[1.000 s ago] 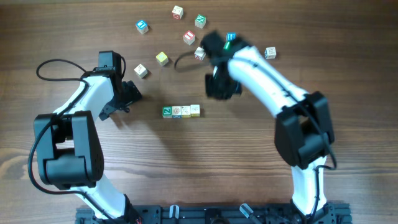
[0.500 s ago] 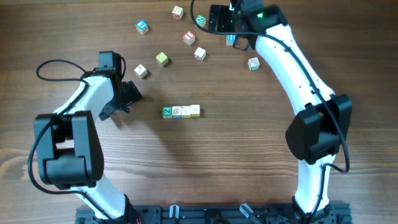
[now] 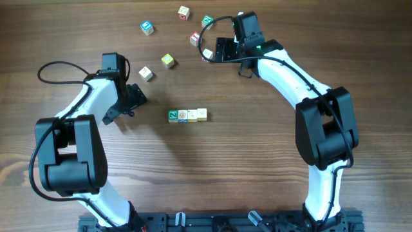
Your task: Form a horizontal line
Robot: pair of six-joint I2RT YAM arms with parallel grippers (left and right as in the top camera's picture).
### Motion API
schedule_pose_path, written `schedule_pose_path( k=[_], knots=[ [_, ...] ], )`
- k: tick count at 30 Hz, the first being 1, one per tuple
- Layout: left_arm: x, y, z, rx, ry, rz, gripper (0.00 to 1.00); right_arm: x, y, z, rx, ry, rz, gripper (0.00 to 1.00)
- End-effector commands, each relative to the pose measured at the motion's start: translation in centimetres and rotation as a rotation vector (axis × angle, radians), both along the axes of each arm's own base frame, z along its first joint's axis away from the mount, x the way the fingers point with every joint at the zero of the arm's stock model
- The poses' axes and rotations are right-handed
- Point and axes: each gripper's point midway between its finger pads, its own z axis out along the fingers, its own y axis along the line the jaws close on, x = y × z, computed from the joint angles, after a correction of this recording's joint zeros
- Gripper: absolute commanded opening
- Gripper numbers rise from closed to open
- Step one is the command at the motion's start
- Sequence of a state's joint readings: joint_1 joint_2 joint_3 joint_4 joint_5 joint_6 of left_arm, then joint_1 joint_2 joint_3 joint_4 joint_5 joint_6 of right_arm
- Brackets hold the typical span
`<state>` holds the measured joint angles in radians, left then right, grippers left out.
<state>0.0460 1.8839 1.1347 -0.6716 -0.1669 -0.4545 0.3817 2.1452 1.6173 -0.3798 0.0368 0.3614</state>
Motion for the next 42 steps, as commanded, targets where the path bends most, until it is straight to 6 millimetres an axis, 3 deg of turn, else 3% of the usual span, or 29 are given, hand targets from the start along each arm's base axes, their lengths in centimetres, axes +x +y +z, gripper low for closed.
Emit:
schedule_pose_path(
  k=[1, 6, 11, 15, 19, 21, 22, 25, 29, 34, 37, 42],
  knots=[
    [-0.3, 0.0, -0.5, 0.005, 0.017, 0.0, 1.0, -1.1, -0.1, -1.7, -0.001, 0.055, -0.005, 0.98],
    [-0.3, 0.0, -0.5, 0.005, 0.017, 0.0, 1.0, -2.0, -0.7, -2.4, -0.029, 0.098, -0.012, 0.93],
    [-0.3, 0.0, -0.5, 0.005, 0.017, 0.0, 1.0, -2.6, -5.8, -3.1, -0.244, 0.123, -0.129, 0.99],
    [-0.3, 0.0, -0.5, 0.005, 0.017, 0.0, 1.0, -3.0, -8.2, -3.8, -0.254, 0.18, -0.137, 1.0],
    [-0.3, 0.0, -0.5, 0.005, 0.017, 0.0, 1.0, -4.3, -8.9, -5.3, -0.247, 0.229, -0.136, 1.0],
    [-0.3, 0.0, -0.5, 0.005, 0.017, 0.0, 1.0, -5.1, -8.3, -6.3, -0.211, 0.255, -0.109, 1.0],
    [-0.3, 0.0, -0.5, 0.005, 0.017, 0.0, 1.0, -5.3, -8.1, -6.8, -0.198, 0.262, -0.101, 0.96],
    [-0.3, 0.0, -0.5, 0.005, 0.017, 0.0, 1.0, -5.4, -8.1, -7.1, -0.197, 0.255, -0.102, 0.65],
    [-0.3, 0.0, -0.5, 0.005, 0.017, 0.0, 1.0, -4.8, -7.9, -6.9, -0.187, 0.231, -0.104, 0.64],
    [-0.3, 0.0, -0.5, 0.005, 0.017, 0.0, 1.0, -4.9, -8.0, -7.0, -0.193, 0.235, -0.105, 0.64],
    [-0.3, 0.0, -0.5, 0.005, 0.017, 0.0, 1.0, -3.8, -9.8, -6.3, -0.286, 0.174, -0.16, 0.81],
    [-0.3, 0.0, -0.5, 0.005, 0.017, 0.0, 1.0, -3.6, -9.8, -6.2, -0.315, 0.162, -0.109, 0.97]
  ],
)
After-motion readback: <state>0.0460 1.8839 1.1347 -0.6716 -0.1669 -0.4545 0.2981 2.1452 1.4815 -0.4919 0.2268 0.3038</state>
